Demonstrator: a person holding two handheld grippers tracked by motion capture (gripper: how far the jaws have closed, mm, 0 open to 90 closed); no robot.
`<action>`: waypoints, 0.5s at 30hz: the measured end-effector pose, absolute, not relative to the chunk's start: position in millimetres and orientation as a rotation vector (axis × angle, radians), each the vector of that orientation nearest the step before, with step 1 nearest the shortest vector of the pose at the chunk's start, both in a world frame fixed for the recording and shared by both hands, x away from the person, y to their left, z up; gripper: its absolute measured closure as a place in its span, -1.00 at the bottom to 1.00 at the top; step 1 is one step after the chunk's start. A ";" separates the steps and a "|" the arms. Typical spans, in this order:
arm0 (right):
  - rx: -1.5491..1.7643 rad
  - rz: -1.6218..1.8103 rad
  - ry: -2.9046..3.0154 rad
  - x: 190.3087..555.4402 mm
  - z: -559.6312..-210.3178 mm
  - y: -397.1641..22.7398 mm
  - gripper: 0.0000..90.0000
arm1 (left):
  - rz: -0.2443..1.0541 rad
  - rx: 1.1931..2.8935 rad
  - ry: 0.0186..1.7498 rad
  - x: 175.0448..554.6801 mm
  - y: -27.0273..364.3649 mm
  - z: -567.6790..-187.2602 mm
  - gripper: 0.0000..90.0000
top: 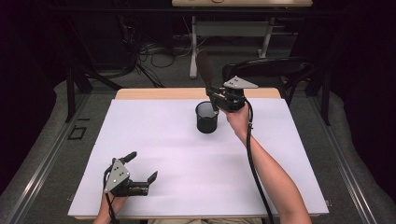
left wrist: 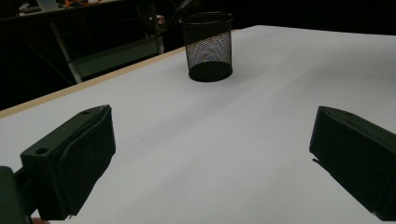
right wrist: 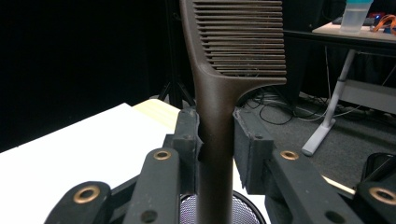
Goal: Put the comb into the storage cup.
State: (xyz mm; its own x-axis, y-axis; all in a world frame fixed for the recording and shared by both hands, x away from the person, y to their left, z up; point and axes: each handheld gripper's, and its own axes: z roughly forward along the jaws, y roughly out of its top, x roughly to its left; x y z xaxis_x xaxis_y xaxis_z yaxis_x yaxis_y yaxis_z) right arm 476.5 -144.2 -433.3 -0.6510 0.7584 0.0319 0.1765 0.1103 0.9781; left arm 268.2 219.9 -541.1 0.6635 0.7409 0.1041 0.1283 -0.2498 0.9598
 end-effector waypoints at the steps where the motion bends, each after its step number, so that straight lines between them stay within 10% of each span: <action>1: 0.903 1.574 1.908 476.9 -433.6 -143.8 0.62 | 0.679 1.755 0.701 268.2 219.9 -541.1 -0.99; 15: 0.897 1.585 1.876 484.8 -442.3 -139.5 0.62 | 0.678 1.752 0.705 267.9 220.0 -541.1 -0.99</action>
State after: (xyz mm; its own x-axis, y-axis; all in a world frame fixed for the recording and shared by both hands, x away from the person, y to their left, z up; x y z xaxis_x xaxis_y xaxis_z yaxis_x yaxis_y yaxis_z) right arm 484.8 -139.5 -442.3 -0.6449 0.7638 0.0264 0.1538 0.0959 0.9834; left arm 267.9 220.0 -541.1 0.6621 0.7426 0.1007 0.1306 -0.2467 0.9602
